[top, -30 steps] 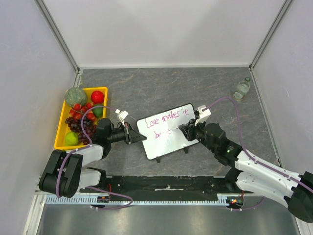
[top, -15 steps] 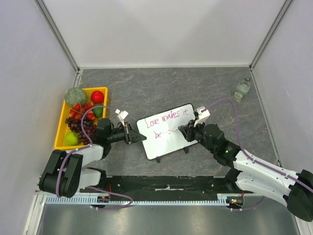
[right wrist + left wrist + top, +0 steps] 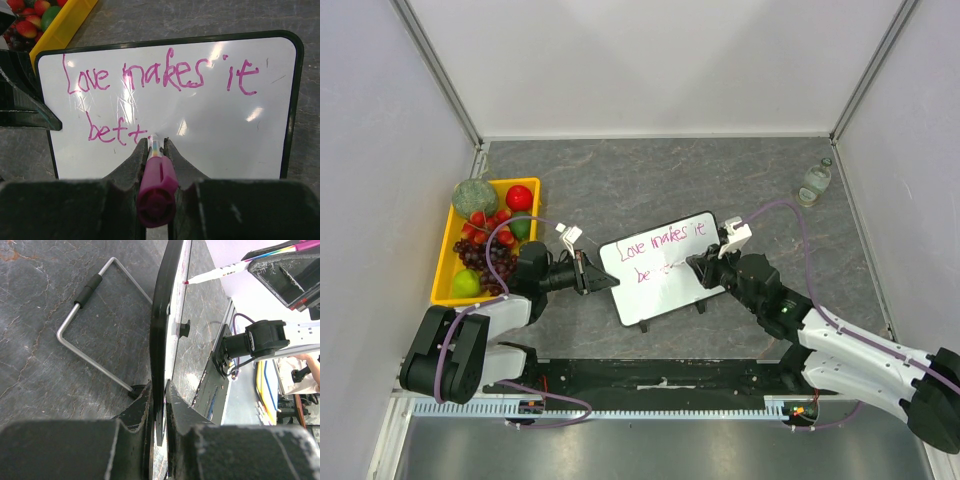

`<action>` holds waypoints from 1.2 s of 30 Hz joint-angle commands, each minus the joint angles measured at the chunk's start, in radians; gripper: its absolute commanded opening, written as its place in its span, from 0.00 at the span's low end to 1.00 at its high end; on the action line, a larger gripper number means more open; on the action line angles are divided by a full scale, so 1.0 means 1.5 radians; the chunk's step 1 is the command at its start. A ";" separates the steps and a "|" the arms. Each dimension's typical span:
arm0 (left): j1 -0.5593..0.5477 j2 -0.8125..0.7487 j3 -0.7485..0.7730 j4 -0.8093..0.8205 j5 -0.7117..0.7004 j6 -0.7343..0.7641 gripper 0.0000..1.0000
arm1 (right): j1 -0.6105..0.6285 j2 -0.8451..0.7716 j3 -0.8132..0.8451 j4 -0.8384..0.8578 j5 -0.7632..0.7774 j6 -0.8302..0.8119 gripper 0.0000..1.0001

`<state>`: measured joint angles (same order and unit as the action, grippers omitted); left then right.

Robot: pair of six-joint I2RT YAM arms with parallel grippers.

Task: Write a sentence on the whiteboard
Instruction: Write on the whiteboard with the whiteboard.

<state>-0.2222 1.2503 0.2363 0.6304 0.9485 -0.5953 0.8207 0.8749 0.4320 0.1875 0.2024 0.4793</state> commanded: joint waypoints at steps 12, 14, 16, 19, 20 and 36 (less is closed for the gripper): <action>0.001 0.007 0.012 0.012 -0.005 0.017 0.02 | -0.013 0.010 0.028 -0.019 0.063 -0.014 0.00; -0.001 0.006 0.012 0.012 -0.005 0.017 0.02 | -0.013 0.011 0.032 -0.015 0.060 -0.012 0.00; -0.001 0.006 0.013 0.012 -0.005 0.017 0.02 | -0.014 0.013 0.034 -0.009 0.057 -0.008 0.00; 0.000 0.006 0.013 0.012 -0.005 0.016 0.02 | -0.014 0.017 0.037 -0.003 0.043 -0.007 0.00; -0.001 0.006 0.013 0.012 -0.005 0.017 0.02 | -0.014 0.019 0.036 -0.001 0.035 -0.005 0.00; 0.000 0.005 0.013 0.012 -0.004 0.017 0.02 | -0.014 0.002 -0.005 -0.011 -0.009 0.000 0.00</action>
<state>-0.2222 1.2503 0.2363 0.6300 0.9485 -0.5957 0.8043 0.8932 0.4511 0.1936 0.1944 0.4797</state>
